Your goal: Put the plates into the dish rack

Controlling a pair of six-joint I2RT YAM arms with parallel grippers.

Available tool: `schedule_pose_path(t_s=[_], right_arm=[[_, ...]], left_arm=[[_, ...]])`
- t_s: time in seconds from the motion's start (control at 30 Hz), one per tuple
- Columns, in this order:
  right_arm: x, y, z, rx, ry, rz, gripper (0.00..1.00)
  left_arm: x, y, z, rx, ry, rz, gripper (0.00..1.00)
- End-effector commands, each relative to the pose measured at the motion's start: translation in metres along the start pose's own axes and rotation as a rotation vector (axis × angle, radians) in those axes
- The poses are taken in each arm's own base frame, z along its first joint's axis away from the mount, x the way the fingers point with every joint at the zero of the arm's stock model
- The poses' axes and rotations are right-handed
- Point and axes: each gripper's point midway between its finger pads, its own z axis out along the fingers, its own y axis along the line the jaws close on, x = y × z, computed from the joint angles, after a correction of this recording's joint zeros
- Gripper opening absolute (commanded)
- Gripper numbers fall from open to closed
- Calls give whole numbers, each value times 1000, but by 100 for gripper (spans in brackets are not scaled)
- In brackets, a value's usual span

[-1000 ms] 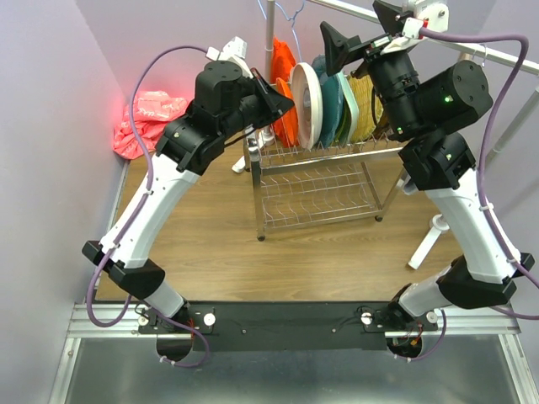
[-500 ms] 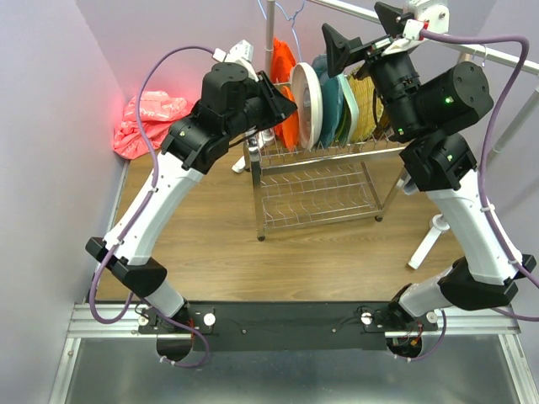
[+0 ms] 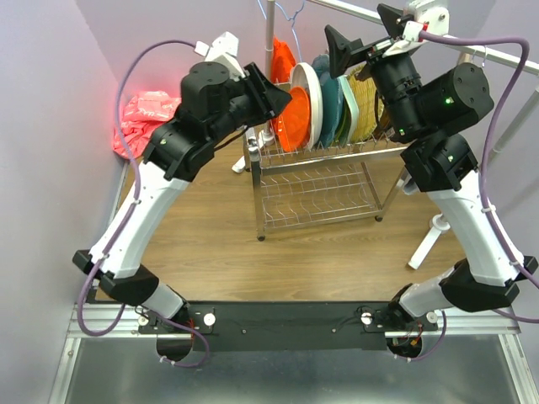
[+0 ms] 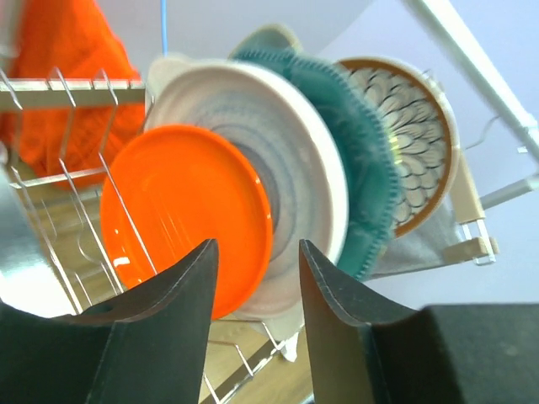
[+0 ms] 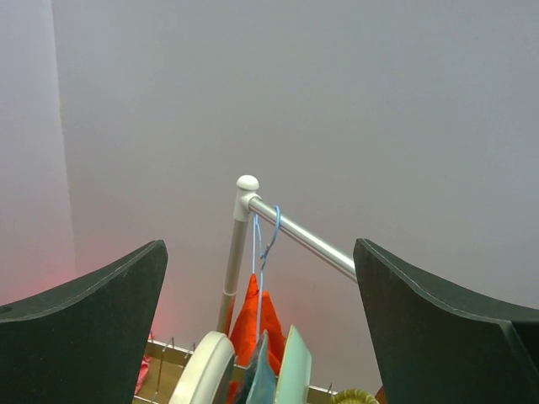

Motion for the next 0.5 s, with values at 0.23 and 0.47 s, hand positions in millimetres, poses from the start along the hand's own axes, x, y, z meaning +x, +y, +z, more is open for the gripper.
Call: schedule_pose_path(t_s=[0.23,0.47], right_arm=[[3,-86,-50,288,55,1,100],[4,-127,-72,421,60,-55,100]], left_arm=[[-92,1,-121,-5,-428,190,75],[-102,29,-149,-120,-506,211,75]])
